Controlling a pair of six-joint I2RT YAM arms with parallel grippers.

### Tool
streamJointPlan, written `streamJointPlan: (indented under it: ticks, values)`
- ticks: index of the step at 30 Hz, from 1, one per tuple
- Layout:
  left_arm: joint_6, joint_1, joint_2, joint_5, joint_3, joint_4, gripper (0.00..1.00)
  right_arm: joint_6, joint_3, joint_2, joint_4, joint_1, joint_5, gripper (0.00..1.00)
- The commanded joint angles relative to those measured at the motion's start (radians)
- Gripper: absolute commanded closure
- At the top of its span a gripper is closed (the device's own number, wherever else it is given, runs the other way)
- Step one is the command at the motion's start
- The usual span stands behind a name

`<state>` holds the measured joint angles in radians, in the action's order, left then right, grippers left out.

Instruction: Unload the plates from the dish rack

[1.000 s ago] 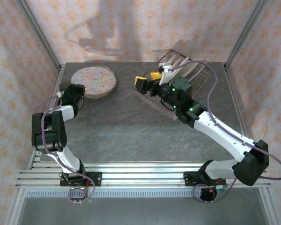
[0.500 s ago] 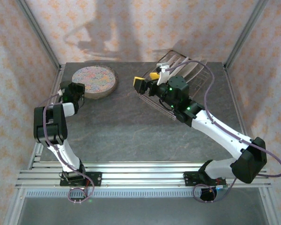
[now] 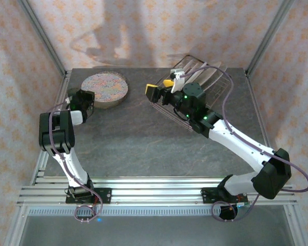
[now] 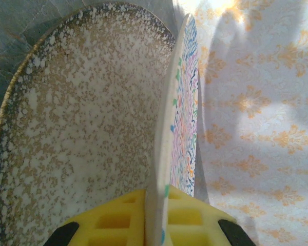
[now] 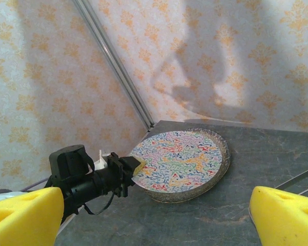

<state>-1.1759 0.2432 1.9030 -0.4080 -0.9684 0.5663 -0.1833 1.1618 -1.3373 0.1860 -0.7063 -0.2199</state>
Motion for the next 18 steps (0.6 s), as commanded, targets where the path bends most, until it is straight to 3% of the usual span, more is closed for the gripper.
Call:
streamJointPlan:
  ticks: [1,18]
  values:
    - [0.018,0.008,0.029,-0.015,-0.042,0.089,1.0,-0.012,0.048,-0.006,-0.01,-0.006,0.018,0.06]
    - [0.027,0.022,0.109,-0.033,-0.094,0.085,1.0,-0.03,0.058,-0.004,-0.037,-0.005,0.01,0.06]
